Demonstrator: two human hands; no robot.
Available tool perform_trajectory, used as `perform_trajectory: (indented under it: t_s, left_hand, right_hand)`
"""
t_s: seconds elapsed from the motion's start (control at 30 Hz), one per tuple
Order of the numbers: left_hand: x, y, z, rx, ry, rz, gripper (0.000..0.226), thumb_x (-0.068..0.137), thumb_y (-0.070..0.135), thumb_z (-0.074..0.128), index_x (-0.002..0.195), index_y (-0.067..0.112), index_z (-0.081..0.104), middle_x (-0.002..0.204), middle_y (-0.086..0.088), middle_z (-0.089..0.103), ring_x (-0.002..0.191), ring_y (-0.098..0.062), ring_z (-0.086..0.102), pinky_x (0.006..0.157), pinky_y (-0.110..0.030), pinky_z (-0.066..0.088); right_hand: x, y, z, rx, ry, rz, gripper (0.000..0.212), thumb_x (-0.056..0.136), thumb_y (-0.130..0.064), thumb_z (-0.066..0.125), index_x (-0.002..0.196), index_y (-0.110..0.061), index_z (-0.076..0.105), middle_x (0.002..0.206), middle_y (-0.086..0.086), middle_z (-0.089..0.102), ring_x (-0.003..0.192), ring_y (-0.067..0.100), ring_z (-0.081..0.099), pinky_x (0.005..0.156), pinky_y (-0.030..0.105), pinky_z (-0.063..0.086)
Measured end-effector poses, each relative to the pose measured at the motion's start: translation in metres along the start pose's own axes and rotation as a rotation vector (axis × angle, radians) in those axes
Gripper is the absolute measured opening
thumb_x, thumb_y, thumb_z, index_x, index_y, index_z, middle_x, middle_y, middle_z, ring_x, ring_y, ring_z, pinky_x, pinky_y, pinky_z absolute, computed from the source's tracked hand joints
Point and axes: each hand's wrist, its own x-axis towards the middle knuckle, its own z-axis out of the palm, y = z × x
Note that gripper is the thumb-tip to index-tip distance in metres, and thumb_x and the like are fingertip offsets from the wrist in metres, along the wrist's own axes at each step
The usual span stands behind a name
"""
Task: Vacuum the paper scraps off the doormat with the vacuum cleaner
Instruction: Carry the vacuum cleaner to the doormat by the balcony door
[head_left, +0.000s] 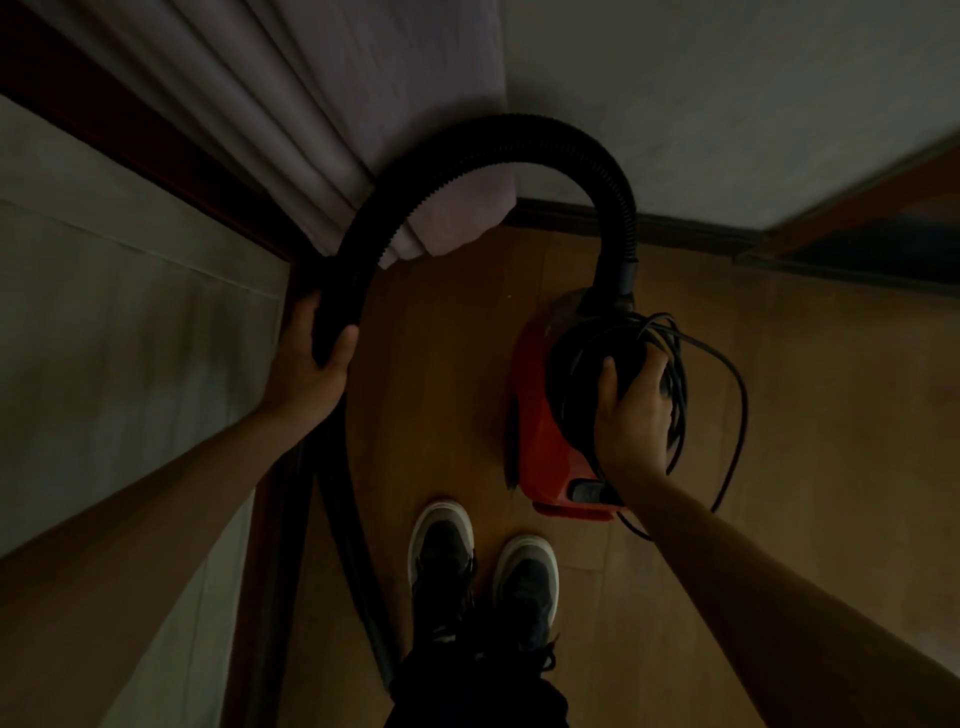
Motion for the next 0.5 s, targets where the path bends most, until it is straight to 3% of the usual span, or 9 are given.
perform_trajectory:
  t_s: [0.13,0.3,0.5]
  left_hand:
    - [-0.013,0.016,-0.002,-0.005,0.016,0.018,0.051,0.104,0.036,0.046,0.152,0.030,0.031,0.130,0.015,0.045,0.117,-0.007,0.046,0.093,-0.026,0.037]
    - [-0.034,0.040,-0.015,-0.019,0.001,0.046,0.051,0.103,0.039,0.047,0.151,0.032,0.032,0.136,0.005,0.053,0.117,-0.014,0.054,0.093,-0.029,0.042]
    - [-0.069,0.090,-0.042,-0.029,-0.010,0.073,0.052,0.099,0.051,0.045,0.148,0.040,0.032,0.130,0.008,0.056,0.110,-0.016,0.058,0.093,-0.037,0.049]
  right_hand:
    - [-0.008,-0.004,-0.011,0.012,0.001,-0.006,0.045,0.104,-0.028,0.044,0.143,-0.008,0.035,0.078,-0.020,0.045,0.056,-0.004,0.047,0.044,0.013,0.041]
    - [-0.021,-0.019,-0.045,0.013,-0.017,0.004,0.043,0.104,-0.032,0.042,0.142,-0.012,0.035,0.084,0.001,0.060,0.058,0.004,0.055,0.040,0.011,0.041]
    - [-0.049,-0.059,-0.100,0.007,0.018,-0.014,0.040,0.103,-0.030,0.043,0.138,-0.011,0.040,0.072,-0.004,0.057,0.052,0.013,0.056,0.036,0.020,0.038]
